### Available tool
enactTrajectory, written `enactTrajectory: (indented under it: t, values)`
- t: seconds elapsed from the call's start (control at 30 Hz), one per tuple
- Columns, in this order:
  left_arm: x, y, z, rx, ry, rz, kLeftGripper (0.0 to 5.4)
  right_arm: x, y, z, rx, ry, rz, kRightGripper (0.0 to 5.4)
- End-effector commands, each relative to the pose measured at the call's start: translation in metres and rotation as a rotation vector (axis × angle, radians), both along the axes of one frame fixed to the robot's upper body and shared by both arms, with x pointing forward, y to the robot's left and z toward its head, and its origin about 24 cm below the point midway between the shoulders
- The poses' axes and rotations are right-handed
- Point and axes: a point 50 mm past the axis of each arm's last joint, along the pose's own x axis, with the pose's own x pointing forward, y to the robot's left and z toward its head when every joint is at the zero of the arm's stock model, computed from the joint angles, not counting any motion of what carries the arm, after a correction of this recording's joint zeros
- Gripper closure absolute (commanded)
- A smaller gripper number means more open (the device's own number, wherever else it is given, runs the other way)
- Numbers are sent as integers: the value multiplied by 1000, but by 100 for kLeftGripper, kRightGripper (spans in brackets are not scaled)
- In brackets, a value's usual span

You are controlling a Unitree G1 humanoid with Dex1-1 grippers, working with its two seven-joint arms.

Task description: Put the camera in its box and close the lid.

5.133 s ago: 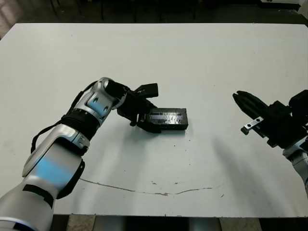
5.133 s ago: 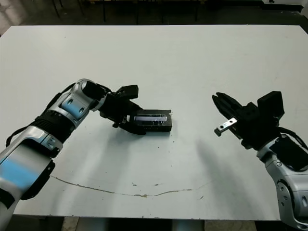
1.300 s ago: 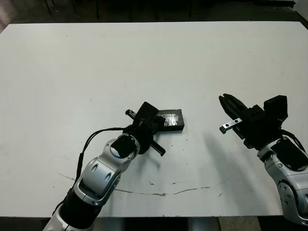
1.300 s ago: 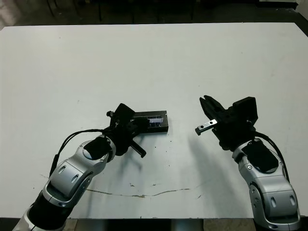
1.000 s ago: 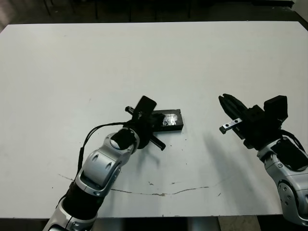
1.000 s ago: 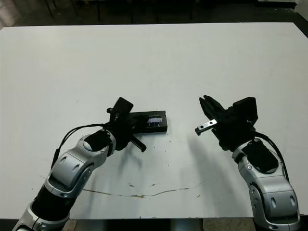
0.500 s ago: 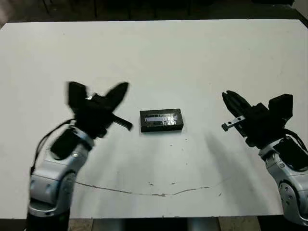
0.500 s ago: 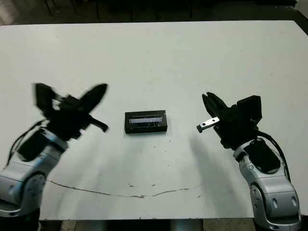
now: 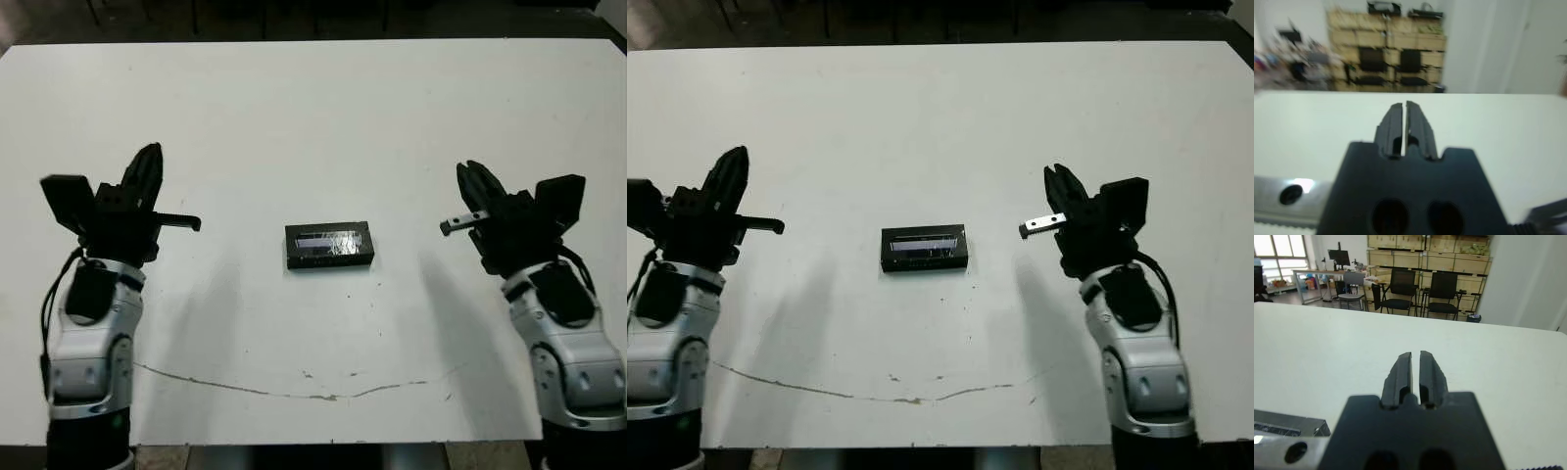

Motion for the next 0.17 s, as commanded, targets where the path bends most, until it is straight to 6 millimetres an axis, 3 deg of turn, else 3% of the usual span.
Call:
enactTrajectory:
  t: [0.03, 0.17]
  values:
    - [-2, -5, -17, -2, 29, 29, 539, 0, -2, -12, 12, 34, -46, 540]
    - [0, -12, -19, -25, 21, 39, 539, 1, -2, -15, 10, 41, -75, 540]
